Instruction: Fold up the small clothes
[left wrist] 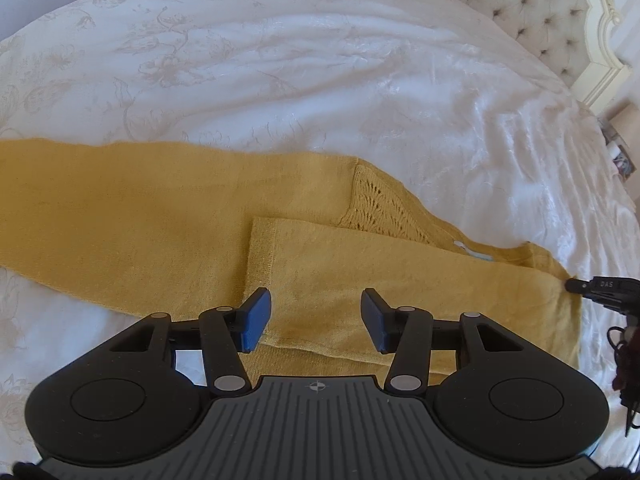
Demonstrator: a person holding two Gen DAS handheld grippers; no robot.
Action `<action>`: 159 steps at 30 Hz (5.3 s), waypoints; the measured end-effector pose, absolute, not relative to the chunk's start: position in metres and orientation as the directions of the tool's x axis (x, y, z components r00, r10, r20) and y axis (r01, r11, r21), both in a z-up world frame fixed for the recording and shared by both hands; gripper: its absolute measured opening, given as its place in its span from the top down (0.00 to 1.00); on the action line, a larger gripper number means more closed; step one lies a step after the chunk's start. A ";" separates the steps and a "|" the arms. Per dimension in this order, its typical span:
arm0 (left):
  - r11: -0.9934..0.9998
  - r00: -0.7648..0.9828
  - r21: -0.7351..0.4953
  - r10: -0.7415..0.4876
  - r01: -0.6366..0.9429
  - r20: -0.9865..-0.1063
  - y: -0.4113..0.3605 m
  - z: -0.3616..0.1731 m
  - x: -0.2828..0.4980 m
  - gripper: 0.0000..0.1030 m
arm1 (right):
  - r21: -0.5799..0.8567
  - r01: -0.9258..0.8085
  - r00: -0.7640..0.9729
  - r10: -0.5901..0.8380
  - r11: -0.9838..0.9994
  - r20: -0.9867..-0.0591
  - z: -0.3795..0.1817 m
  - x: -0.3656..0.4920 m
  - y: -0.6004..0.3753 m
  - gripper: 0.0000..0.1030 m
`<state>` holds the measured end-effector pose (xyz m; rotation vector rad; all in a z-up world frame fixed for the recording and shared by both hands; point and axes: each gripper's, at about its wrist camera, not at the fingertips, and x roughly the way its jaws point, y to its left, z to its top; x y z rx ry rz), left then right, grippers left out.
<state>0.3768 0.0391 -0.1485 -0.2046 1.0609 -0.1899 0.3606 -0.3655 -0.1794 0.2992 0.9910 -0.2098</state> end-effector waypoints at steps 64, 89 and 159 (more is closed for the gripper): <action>0.966 0.530 -0.258 -0.233 0.027 -0.815 0.087 -0.089 0.201 0.01 | 0.369 0.095 0.572 0.253 0.924 -0.780 -0.114 0.109 -0.233 0.00; 0.997 0.616 0.028 0.068 -0.075 -0.785 0.337 -0.087 0.383 0.24 | 0.315 0.094 0.588 0.203 0.944 -0.783 -0.071 0.194 -0.075 0.01; 0.827 0.432 -0.399 -0.551 0.396 -0.714 -0.151 -0.076 0.357 0.78 | 0.515 0.107 0.591 0.362 0.850 -0.721 -0.102 0.129 -0.287 0.01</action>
